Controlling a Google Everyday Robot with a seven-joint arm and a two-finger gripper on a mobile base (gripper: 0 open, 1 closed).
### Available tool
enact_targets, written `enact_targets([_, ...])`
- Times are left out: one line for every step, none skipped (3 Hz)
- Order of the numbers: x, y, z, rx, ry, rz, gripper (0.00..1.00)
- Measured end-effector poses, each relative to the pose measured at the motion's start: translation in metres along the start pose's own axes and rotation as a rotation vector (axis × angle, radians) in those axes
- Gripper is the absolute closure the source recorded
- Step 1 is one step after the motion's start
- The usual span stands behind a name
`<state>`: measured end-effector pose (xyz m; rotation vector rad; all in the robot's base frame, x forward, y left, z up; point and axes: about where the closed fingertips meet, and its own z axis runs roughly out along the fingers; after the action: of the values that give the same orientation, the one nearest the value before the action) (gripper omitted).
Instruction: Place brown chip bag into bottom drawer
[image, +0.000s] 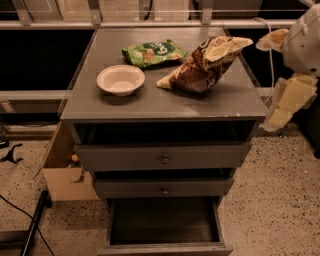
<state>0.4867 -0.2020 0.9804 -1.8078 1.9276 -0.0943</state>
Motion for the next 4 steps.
enact_targets([-0.004, -0.044, 0.037, 0.013, -0.056, -0.07, 0.0])
enact_targets([-0.004, -0.044, 0.037, 0.013, -0.056, -0.07, 0.0])
enact_targets([-0.012, -0.045, 0.041, 0.043, -0.073, -0.141, 0.0])
enact_targets([-0.025, -0.052, 0.05, 0.117, -0.104, -0.281, 0.0])
